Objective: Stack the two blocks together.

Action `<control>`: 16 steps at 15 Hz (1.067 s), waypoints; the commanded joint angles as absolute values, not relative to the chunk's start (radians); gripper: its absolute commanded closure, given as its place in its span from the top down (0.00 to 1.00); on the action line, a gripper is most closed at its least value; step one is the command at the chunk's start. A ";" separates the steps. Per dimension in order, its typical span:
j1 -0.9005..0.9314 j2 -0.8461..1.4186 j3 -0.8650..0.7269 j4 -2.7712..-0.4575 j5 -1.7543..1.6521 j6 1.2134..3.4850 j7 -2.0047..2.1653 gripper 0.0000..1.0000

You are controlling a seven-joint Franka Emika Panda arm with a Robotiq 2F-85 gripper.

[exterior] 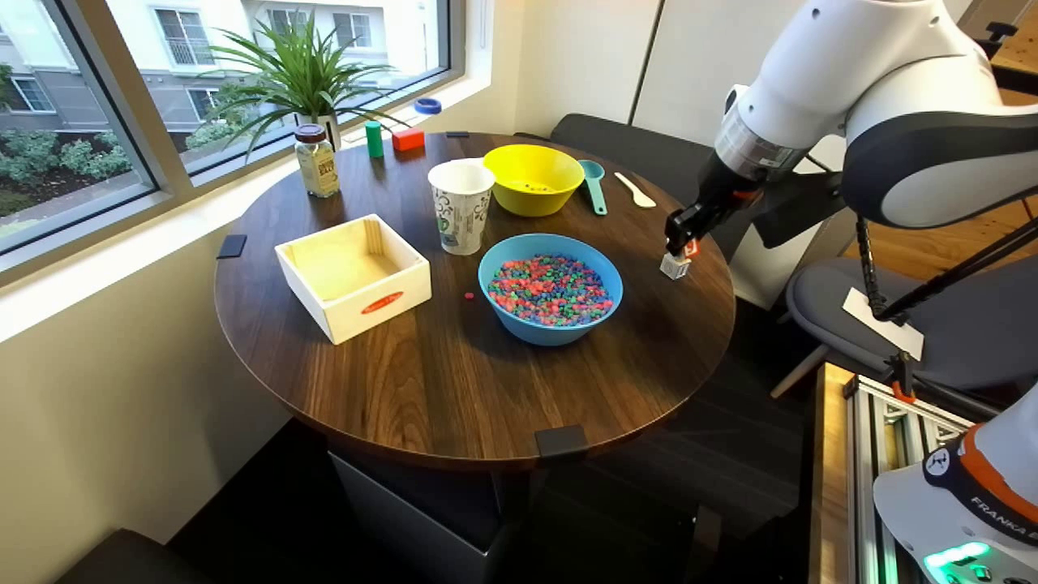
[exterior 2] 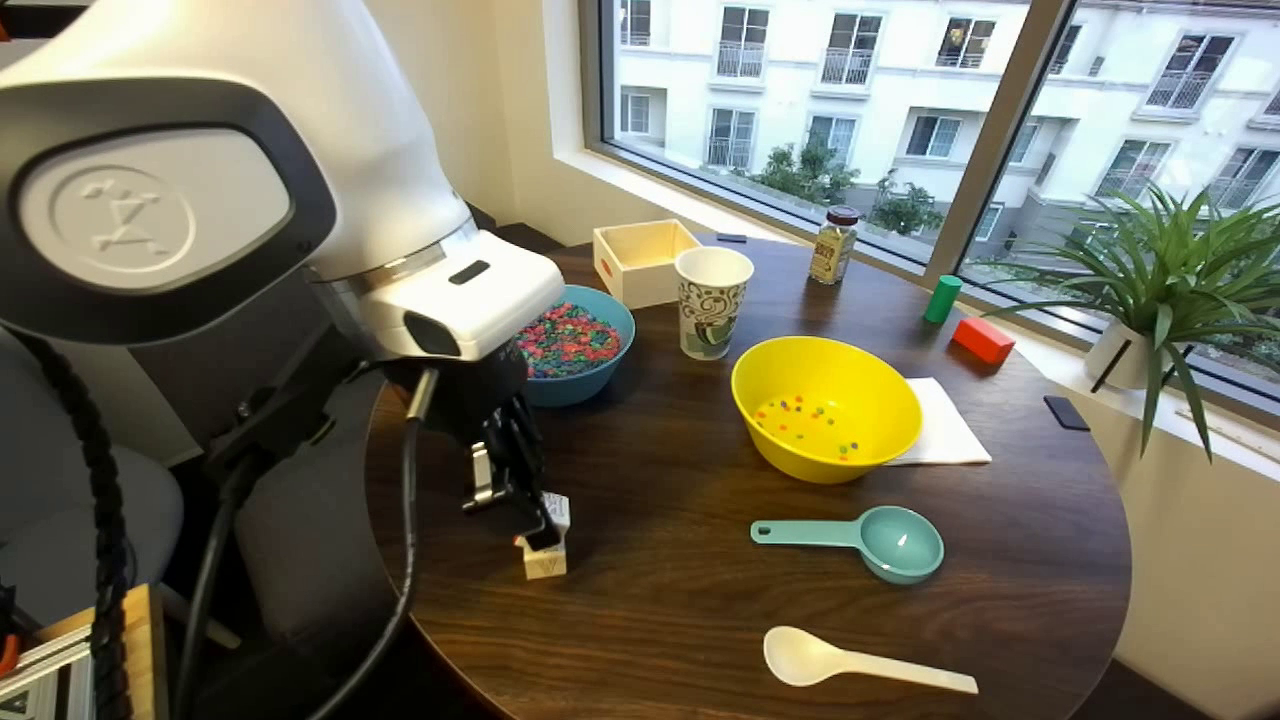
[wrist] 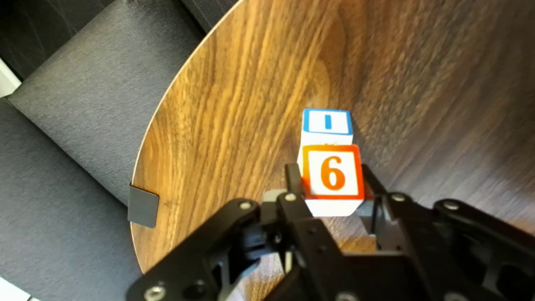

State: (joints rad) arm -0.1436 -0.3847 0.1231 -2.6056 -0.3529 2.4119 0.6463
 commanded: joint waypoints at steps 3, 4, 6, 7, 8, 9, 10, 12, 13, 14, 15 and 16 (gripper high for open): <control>-0.154 -0.382 0.132 -2.629 -0.361 2.452 0.666 0.09; -0.153 -0.381 0.132 -2.629 -0.361 2.452 0.666 0.09; -0.154 -0.379 0.132 -2.629 -0.362 2.454 0.667 0.09; -0.154 -0.379 0.133 -2.629 -0.362 2.455 0.667 0.09; -0.154 -0.379 0.133 -2.629 -0.362 2.457 0.667 0.09; -0.154 -0.379 0.133 -2.629 -0.363 2.458 0.668 0.09; -0.154 -0.377 0.134 -2.630 -0.364 2.459 0.669 0.09; -0.154 -0.376 0.134 -2.630 -0.363 2.460 0.669 0.09; -0.154 -0.375 0.134 -2.630 -0.363 2.462 0.669 0.09; -0.154 -0.374 0.134 -2.630 -0.362 2.464 0.669 0.09; -0.155 -0.375 0.134 -2.631 -0.360 2.468 0.673 0.09; -0.155 -0.374 0.134 -2.632 -0.358 2.473 0.678 0.09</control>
State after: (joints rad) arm -0.1437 -0.3800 0.1239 -2.6074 -0.3529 2.4268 0.6477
